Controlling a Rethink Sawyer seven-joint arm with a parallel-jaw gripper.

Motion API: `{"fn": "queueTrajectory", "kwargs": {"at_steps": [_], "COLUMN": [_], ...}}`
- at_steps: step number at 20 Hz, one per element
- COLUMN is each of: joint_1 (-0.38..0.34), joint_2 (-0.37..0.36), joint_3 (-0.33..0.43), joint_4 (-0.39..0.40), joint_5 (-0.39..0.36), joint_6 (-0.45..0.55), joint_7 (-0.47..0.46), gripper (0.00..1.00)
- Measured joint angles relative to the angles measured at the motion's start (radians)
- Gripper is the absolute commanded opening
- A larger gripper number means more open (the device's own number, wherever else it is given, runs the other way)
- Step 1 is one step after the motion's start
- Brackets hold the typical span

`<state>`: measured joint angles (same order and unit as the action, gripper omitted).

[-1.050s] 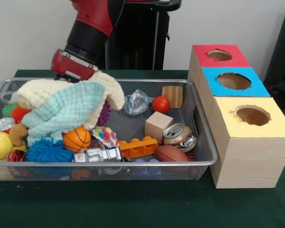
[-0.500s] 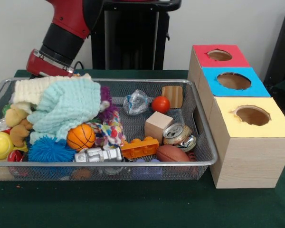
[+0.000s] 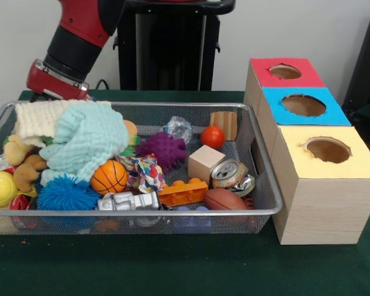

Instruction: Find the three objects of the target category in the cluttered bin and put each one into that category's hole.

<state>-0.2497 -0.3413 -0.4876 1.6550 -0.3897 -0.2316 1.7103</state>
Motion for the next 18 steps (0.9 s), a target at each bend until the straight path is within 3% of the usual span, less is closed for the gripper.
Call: {"fn": "queueTrajectory", "kwargs": {"at_steps": [9, 18], "joint_1": [-0.047, -0.03], "joint_2": [-0.078, -0.193], "joint_3": [0.082, 0.107], "joint_4": [0.001, 0.002], "joint_5": [-0.063, -0.073], "joint_6": [0.057, 0.175], "joint_7": [0.0, 0.0], "gripper": [1.0, 1.0]}}
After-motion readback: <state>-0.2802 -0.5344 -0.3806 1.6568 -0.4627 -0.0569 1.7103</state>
